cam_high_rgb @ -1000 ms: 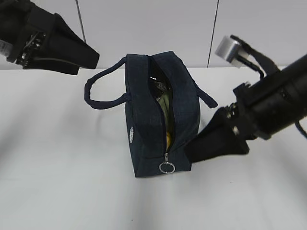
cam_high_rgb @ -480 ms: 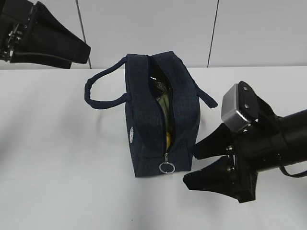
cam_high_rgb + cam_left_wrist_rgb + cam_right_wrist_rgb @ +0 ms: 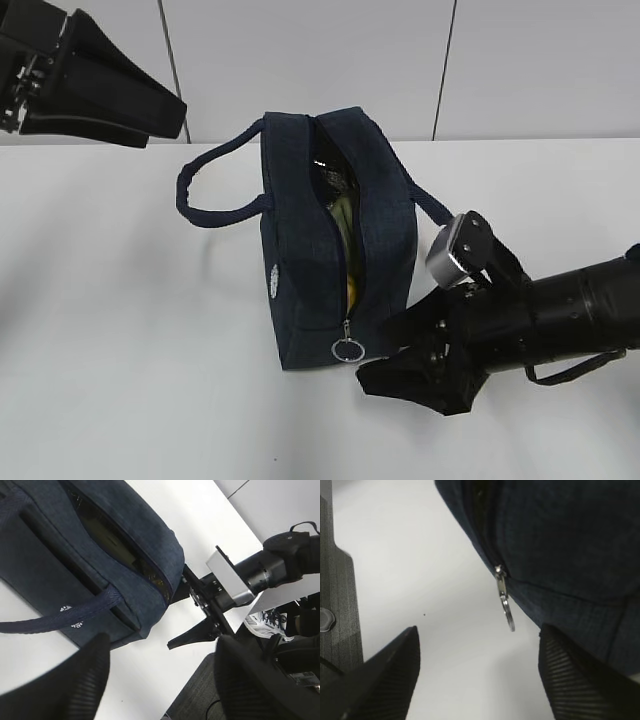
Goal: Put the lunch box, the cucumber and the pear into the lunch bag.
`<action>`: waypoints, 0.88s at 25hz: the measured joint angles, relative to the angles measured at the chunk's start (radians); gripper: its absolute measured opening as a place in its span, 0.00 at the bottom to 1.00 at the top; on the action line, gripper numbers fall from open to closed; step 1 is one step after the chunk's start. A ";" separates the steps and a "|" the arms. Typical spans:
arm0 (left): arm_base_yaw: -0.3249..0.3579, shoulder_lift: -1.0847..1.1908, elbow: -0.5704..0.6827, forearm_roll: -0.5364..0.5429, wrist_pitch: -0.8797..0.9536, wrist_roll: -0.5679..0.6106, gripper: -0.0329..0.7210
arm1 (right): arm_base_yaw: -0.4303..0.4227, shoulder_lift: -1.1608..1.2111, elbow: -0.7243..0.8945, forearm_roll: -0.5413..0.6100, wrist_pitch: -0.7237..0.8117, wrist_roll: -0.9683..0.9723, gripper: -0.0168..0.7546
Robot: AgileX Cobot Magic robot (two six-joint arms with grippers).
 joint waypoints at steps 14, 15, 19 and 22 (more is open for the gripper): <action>0.000 -0.001 0.000 0.033 0.000 0.000 0.64 | 0.060 0.123 -0.042 0.047 0.030 -0.052 0.67; 0.000 -0.002 0.000 0.036 0.000 0.000 0.64 | 0.067 0.130 -0.047 0.049 0.030 -0.055 0.67; 0.000 -0.002 0.000 0.038 0.000 0.000 0.64 | 0.073 0.137 -0.056 0.118 0.030 -0.055 0.63; 0.000 -0.002 0.000 0.038 0.000 0.000 0.64 | 0.073 0.137 -0.062 0.133 0.028 -0.055 0.55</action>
